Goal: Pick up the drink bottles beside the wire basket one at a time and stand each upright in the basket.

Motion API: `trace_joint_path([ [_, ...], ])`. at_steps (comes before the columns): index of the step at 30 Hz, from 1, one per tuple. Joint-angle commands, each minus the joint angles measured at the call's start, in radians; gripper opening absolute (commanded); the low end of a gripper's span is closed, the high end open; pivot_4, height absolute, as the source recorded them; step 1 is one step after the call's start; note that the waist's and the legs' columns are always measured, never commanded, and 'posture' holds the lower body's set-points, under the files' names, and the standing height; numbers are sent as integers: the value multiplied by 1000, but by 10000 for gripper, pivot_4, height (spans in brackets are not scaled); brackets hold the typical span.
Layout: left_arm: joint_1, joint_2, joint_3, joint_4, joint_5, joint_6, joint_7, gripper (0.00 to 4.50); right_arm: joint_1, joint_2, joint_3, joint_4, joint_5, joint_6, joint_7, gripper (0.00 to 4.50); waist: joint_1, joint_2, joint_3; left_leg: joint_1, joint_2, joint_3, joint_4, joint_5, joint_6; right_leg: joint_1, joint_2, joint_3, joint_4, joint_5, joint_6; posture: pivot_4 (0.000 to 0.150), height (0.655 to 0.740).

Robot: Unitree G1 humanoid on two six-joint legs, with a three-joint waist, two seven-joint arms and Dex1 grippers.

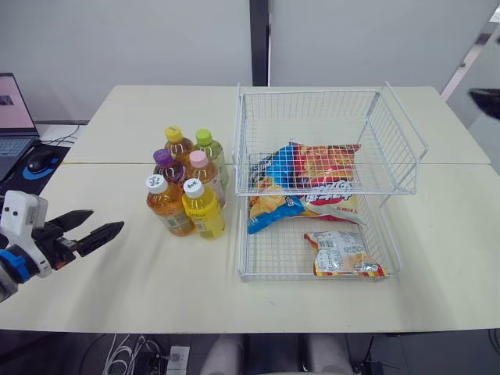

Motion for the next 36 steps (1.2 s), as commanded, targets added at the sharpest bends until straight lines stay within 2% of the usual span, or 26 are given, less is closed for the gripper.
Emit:
trace_joint_path([
  [1,47,16,82,-80,-26,21,-7,44815,-75,27,115,-47,58,59,52,45000,-2,0,0,-1,0,0,0,0,0,0,0,0,0,0,0,1500,7400],
  [7,170,52,243,-187,-91,123,-63,44815,-147,109,271,-83,50,86,137,45000,0,0,0,-8,2,0,1,0,-1,-9,2,-1,0,1,-2,1500,7400],
  [11,168,18,265,-303,-233,240,-12,44815,-135,172,330,-123,44,103,142,45000,8,0,0,-11,2,1,3,0,-1,-12,3,-1,1,3,-1,1500,7400],
  [14,48,-22,223,-350,-308,278,156,44815,-127,204,341,-147,32,93,139,45000,19,0,0,-11,2,1,5,0,-1,-13,4,-1,2,4,-1,1500,7400],
  [19,-80,-27,173,-404,-407,331,317,44815,-124,224,328,-155,28,96,134,45000,26,-1,0,-11,3,1,6,0,-1,-12,9,0,2,5,-2,1500,7400],
  [22,-108,-35,108,-459,-377,311,399,44815,-119,227,321,-160,27,96,134,45000,25,-1,0,-11,3,2,5,0,-1,-13,9,1,3,5,-2,1500,7400],
  [31,-251,-147,-112,-534,-243,243,682,44815,-121,241,314,-179,44,114,114,45000,28,-1,-1,-11,3,3,6,0,-1,-14,10,2,4,6,-2,1500,7400],
  [36,-291,-173,-184,-511,-198,233,714,44815,-128,256,323,-176,34,116,110,45000,26,-2,-1,-11,3,4,6,0,-1,-14,11,2,4,7,-2,1500,7400],
])
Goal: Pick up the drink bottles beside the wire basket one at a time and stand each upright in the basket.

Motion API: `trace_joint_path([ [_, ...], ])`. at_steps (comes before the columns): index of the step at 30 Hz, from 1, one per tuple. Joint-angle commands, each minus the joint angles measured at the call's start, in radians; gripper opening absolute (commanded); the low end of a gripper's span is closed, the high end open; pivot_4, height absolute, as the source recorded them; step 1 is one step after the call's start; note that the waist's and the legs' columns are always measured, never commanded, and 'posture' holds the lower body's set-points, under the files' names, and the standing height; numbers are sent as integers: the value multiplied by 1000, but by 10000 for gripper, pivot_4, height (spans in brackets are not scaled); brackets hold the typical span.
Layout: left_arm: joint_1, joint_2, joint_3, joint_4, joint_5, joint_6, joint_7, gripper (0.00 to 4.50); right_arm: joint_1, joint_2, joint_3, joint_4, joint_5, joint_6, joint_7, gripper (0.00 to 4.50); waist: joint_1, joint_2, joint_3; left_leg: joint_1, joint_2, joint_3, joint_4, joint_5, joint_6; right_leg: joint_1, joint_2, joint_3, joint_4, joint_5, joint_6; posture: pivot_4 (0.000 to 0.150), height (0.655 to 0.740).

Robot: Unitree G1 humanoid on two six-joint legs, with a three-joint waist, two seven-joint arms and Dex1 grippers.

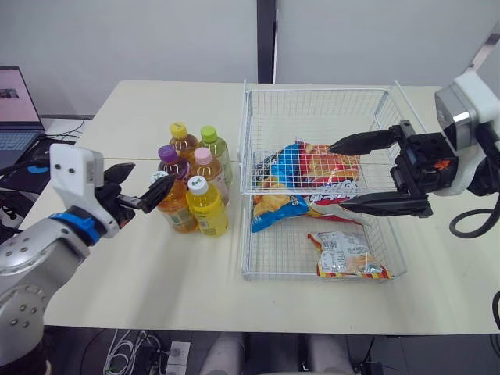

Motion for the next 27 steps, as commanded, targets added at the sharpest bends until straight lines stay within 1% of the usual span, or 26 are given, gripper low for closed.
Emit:
trace_joint_path([
  [1,-20,-7,-31,-4,35,-28,19,44815,-21,5,-23,-17,11,-4,-4,45000,0,0,0,0,0,0,0,0,0,0,0,0,0,0,0,1500,7400],
  [7,-40,-25,-63,35,93,-47,43,44815,-28,12,-17,-8,1,-6,-6,45000,0,0,0,0,0,0,0,0,0,0,0,0,0,1,0,1500,7400],
  [12,-44,-42,-93,41,107,-67,18,44815,-35,26,-17,-11,1,-2,-16,45000,0,0,0,0,0,0,0,0,0,0,0,0,0,1,0,1500,7400],
  [13,-41,-46,-98,38,110,-69,15,40885,-37,27,-18,-12,2,0,-18,45000,0,0,0,0,0,0,0,0,0,0,1,0,0,1,0,1500,7400],
  [14,-34,-45,-105,34,115,-74,7,39112,-39,27,-20,-12,2,0,-19,45000,0,0,0,0,0,0,0,0,0,0,1,0,0,1,0,1500,7400],
  [19,-15,-59,-112,30,132,-87,3,23119,-45,25,-29,-15,9,8,-22,45000,0,0,0,0,0,0,0,0,0,0,1,0,0,1,0,1500,7400],
  [22,15,-68,-96,14,118,-88,-10,13946,-41,24,-34,-20,11,9,-24,45000,-1,0,0,0,0,0,0,0,0,0,0,0,0,1,0,1500,7400],
  [27,60,-55,-22,-8,76,-109,-55,13638,-34,17,-42,-21,11,7,-21,45000,-1,0,0,0,0,0,0,0,0,0,1,0,0,1,0,1500,7400],
])
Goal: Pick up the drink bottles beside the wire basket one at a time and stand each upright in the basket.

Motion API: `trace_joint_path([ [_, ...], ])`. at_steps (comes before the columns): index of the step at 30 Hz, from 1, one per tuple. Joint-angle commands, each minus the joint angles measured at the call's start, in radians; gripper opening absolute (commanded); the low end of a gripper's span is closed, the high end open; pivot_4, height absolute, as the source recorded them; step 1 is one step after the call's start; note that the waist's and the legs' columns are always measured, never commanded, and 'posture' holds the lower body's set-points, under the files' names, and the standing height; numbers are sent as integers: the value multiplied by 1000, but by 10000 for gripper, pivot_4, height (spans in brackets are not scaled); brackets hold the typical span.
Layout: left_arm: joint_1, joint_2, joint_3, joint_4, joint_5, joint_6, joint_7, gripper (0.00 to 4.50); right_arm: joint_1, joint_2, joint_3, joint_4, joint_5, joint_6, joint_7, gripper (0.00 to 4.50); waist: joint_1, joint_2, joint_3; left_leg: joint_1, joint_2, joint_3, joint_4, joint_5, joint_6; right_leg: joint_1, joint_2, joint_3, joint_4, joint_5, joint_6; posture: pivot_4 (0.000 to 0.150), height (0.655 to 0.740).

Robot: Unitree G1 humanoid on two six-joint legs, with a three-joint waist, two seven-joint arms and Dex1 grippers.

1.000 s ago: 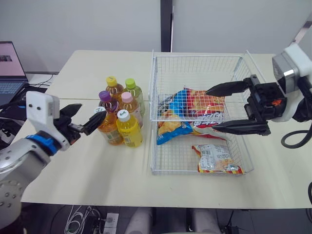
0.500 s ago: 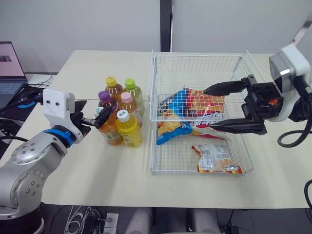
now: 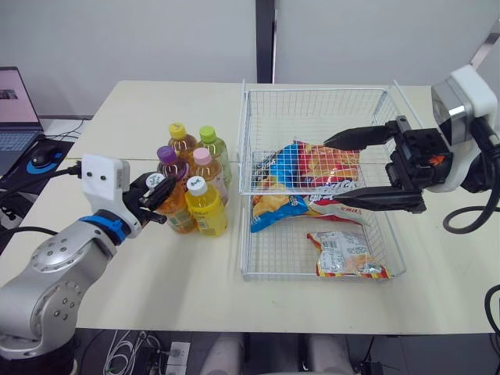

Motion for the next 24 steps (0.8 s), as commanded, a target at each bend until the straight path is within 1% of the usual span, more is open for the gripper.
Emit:
trace_joint_path([
  [1,22,14,74,-43,-42,-23,-41,13638,-10,-15,-43,-22,17,-5,5,45000,0,0,0,0,0,0,0,0,0,0,0,0,0,0,0,1500,7400],
  [3,31,42,132,-43,-83,-24,-84,13638,-13,-15,-43,-14,14,-9,8,45000,0,0,0,0,0,0,0,0,0,0,0,0,0,0,0,1500,7400],
  [7,19,158,257,4,-203,9,-205,13637,-24,-10,-38,6,2,-20,13,45000,0,0,0,-1,0,-1,0,0,0,-1,1,-1,0,0,0,1500,7400],
  [11,-48,331,357,101,-326,76,-323,13637,-43,-4,-37,31,-10,-34,12,45000,-1,0,0,-1,0,-1,0,0,0,-1,1,-1,0,0,0,1500,7400],
  [15,-106,516,391,261,-316,109,-453,13637,-53,-3,-37,47,-20,-44,15,45000,-6,0,0,-1,1,0,0,0,0,-1,2,0,0,0,0,1500,7400],
  [16,-125,545,390,301,-312,111,-473,13637,-56,-3,-38,50,-19,-42,13,45000,-7,0,0,-1,1,0,0,0,0,-1,2,0,0,0,0,1500,7400],
  [18,-196,641,350,414,-302,102,-553,13637,-64,-9,-43,56,-31,-50,9,45000,-11,0,0,-1,1,0,-1,0,0,-1,3,0,0,0,0,1500,7400],
  [20,-280,725,278,514,-291,81,-626,13637,-64,-13,-54,57,-45,-62,-1,45000,-13,-1,1,-1,2,-1,0,0,0,-1,4,-1,0,0,0,1500,7400],
  [22,-416,789,158,607,-296,57,-687,13637,-58,-11,-75,52,-55,-77,-22,45000,-14,-1,1,-1,1,0,-1,0,0,-1,4,0,0,0,0,1500,7400],
  [24,-595,812,7,674,-273,32,-746,13637,-40,-19,-94,41,-61,-83,-38,45000,-14,-1,1,-1,1,0,-1,0,0,-1,4,0,0,0,0,1500,7400],
])
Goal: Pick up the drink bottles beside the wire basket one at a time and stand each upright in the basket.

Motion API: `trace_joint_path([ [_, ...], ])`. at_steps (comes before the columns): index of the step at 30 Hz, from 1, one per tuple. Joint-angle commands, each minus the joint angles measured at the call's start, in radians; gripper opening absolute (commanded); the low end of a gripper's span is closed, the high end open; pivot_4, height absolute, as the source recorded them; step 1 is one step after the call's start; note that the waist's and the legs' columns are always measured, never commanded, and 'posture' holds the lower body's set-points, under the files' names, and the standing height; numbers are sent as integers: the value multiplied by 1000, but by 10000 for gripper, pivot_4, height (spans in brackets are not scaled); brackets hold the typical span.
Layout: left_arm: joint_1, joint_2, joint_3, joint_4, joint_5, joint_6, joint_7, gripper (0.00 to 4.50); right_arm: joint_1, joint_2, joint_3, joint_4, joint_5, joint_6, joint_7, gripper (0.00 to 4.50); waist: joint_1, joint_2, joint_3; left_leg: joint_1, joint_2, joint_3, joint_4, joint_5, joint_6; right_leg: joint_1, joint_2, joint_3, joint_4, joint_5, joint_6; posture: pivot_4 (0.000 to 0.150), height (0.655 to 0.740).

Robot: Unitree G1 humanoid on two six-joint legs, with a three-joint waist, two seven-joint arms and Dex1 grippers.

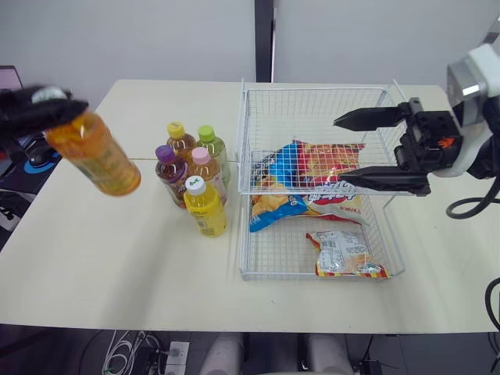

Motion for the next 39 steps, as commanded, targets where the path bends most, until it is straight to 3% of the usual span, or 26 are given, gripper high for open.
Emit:
trace_joint_path([
  [1,-285,39,-202,106,32,-66,-109,13637,7,-24,-65,-36,-10,-23,-30,45000,1,0,0,0,0,2,0,0,0,0,0,0,0,0,0,1500,7400],
  [5,-734,-94,-487,253,207,-63,-232,13637,50,-55,-113,-71,5,2,-68,45000,3,-2,1,-1,0,4,1,0,0,0,1,0,1,0,1,1500,7400],
  [8,-983,-230,-604,409,329,-70,-298,13637,84,-83,-146,-93,5,17,-94,45000,-1,-3,1,-2,-1,5,3,0,0,0,2,0,2,1,2,1500,7400],
  [15,-1293,-517,-707,746,523,-189,-475,13637,172,-120,-244,-153,60,53,-136,45000,-21,-4,2,-6,-1,5,6,0,0,-2,2,0,2,1,2,1500,7400],
  [19,-1367,-654,-722,876,601,-279,-557,13637,204,-127,-276,-175,72,59,-169,45000,-30,-4,3,-7,0,6,6,0,0,-3,2,1,2,1,3,1500,7400],
  [24,-1397,-865,-701,987,669,-421,-542,13637,259,-151,-321,-197,47,58,-208,45000,-19,-4,3,-8,0,5,9,0,0,-3,1,0,3,1,3,1500,7400],
  [29,-1378,-1046,-669,1052,709,-532,-481,13637,348,-178,-380,-227,19,61,-251,45000,-12,-5,4,-13,-2,4,16,-1,2,-4,0,0,3,2,6,1500,7400],
  [33,-1362,-1160,-644,1125,747,-634,-402,13637,376,-176,-447,-266,86,109,-313,45000,-15,-5,4,-13,-2,6,16,-1,2,-5,-1,0,4,2,7,1500,7400],
  [39,-1353,-1261,-594,1224,787,-718,-255,13637,420,-184,-546,-322,138,165,-416,45000,-14,-5,4,-13,-2,6,17,-1,2,-5,-1,1,5,2,7,1500,7400],
])
